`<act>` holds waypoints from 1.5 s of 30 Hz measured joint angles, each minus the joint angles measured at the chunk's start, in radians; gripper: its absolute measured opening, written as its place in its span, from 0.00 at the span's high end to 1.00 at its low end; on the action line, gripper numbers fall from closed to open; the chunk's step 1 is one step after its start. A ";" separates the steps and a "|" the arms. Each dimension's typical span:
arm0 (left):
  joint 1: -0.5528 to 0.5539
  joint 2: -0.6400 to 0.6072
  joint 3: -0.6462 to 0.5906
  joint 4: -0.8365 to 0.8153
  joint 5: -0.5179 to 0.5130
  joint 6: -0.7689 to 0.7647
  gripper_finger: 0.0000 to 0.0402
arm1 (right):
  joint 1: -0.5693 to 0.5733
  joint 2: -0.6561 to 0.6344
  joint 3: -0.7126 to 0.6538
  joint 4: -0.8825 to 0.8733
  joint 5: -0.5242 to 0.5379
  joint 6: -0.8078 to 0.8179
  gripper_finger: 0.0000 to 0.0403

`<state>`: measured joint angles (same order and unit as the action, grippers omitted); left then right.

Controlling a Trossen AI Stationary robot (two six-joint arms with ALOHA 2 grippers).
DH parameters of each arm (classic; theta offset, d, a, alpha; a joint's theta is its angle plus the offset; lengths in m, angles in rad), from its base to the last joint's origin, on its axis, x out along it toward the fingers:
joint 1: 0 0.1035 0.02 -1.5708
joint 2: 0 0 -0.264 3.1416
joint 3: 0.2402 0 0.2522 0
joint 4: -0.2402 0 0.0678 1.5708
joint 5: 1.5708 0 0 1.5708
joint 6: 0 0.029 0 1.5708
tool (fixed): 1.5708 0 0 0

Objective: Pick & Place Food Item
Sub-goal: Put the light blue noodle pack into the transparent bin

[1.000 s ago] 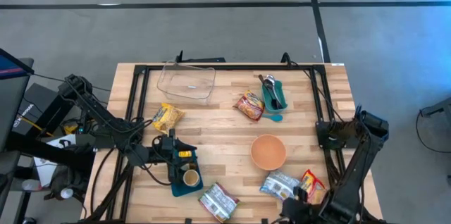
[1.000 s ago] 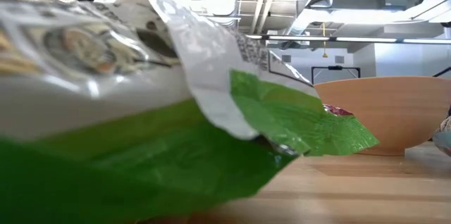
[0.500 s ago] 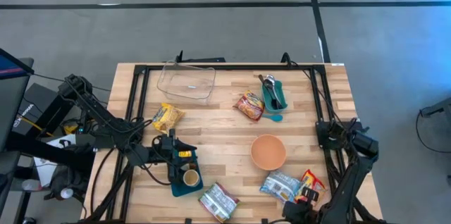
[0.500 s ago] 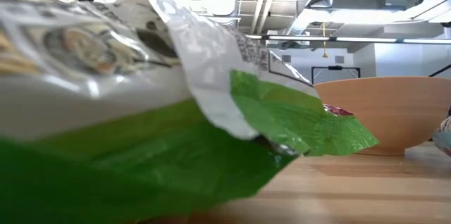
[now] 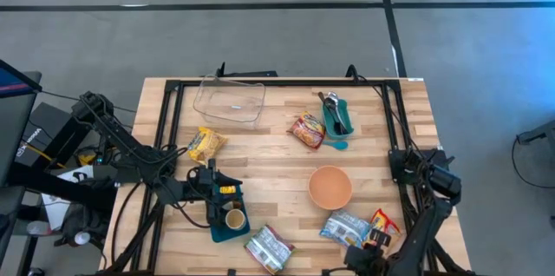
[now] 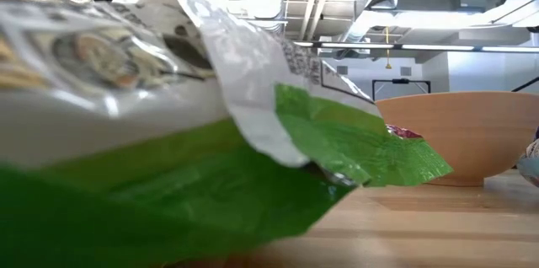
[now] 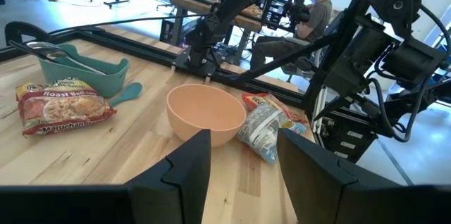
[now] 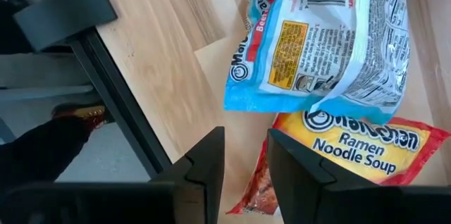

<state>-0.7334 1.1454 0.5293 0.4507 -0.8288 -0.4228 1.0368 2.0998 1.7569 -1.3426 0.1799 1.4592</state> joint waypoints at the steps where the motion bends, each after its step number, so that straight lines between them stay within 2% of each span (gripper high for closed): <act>1: 0.000 0.000 0.000 0.000 0.000 0.000 0.60 | -0.003 0.000 0.000 0.001 0.000 0.000 0.75; 7: 0.000 0.000 0.000 0.000 0.000 0.000 0.60 | -0.032 0.000 0.000 0.027 -0.024 -0.068 0.72; 16: 0.000 0.000 0.000 -0.001 0.000 0.000 0.60 | -0.058 0.000 0.000 0.043 -0.028 -0.250 0.48; 20: 0.000 0.000 0.000 -0.001 0.000 0.000 0.60 | -0.058 0.000 0.000 0.045 -0.025 -0.264 0.44; 25: 0.000 0.000 0.000 -0.001 0.000 0.000 0.60 | -0.061 0.000 -0.006 0.050 -0.019 -0.266 0.46; 36: 0.000 0.000 0.000 -0.002 0.000 0.000 0.60 | -0.062 0.001 -0.043 0.098 -0.026 -0.255 0.58; 45: 0.000 0.000 0.000 -0.002 0.000 0.000 0.60 | -0.038 -0.006 -0.043 0.108 -0.128 -0.051 0.63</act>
<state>-0.7334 1.1454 0.5293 0.4492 -0.8284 -0.4225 0.9984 2.0941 1.7134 -1.2346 0.0520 1.4081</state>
